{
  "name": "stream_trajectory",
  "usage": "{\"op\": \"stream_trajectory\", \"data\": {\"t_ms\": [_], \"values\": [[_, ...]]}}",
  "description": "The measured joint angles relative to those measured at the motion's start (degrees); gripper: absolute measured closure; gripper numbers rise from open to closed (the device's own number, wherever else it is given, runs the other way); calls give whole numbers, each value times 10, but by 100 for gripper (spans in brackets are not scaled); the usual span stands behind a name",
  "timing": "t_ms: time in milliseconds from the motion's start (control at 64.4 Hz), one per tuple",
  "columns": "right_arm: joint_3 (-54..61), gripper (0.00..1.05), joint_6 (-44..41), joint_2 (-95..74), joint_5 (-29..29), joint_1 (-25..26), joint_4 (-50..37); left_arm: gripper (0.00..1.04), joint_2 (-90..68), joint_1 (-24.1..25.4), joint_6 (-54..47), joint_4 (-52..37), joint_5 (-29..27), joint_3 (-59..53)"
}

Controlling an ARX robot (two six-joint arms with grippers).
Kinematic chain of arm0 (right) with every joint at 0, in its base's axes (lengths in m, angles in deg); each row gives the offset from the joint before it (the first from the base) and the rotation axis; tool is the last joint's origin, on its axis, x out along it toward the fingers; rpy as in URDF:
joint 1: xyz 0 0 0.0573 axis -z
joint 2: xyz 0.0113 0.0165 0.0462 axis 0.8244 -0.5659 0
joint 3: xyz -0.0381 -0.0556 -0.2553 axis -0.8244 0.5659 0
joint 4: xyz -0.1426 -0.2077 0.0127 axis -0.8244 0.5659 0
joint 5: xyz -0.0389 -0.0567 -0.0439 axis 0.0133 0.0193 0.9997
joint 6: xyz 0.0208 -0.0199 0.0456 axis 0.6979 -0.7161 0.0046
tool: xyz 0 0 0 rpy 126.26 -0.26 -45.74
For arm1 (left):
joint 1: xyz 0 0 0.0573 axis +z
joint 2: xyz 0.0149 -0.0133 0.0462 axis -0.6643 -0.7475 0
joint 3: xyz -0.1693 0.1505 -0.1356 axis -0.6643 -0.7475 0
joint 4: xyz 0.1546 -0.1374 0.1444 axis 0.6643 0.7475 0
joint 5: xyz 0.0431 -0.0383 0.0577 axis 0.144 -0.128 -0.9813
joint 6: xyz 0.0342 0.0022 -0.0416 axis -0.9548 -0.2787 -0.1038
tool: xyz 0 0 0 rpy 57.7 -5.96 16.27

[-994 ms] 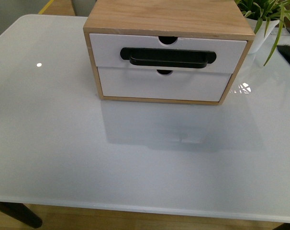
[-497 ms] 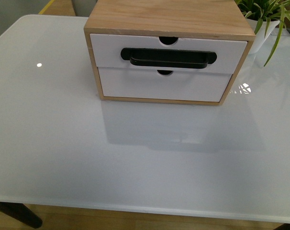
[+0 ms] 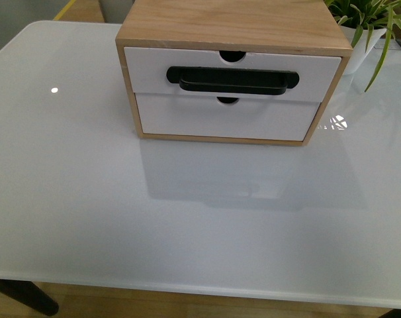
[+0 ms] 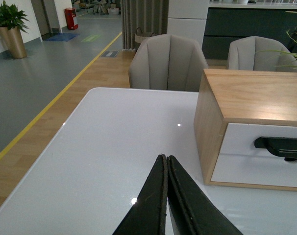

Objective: Close drawer sideways

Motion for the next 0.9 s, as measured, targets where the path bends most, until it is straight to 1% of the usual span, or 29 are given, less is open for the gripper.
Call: {"op": "stream_trajectory", "data": {"t_ms": [31, 62, 124, 186, 404, 900], "values": [[0, 103, 0, 12, 0, 0, 11, 103, 5, 0, 0, 0, 0, -5], [0, 103, 0, 24, 0, 0, 22, 103, 7, 0, 0, -19, 0, -17], [0, 103, 0, 44, 0, 0, 40, 103, 15, 0, 0, -13, 0, -24], [0, 103, 0, 77, 0, 0, 72, 103, 48, 0, 0, 18, 0, -24], [0, 103, 0, 149, 0, 0, 141, 103, 133, 0, 0, 97, 0, -24], [0, 103, 0, 257, 0, 0, 247, 103, 261, 0, 0, 222, 0, -24]]}}
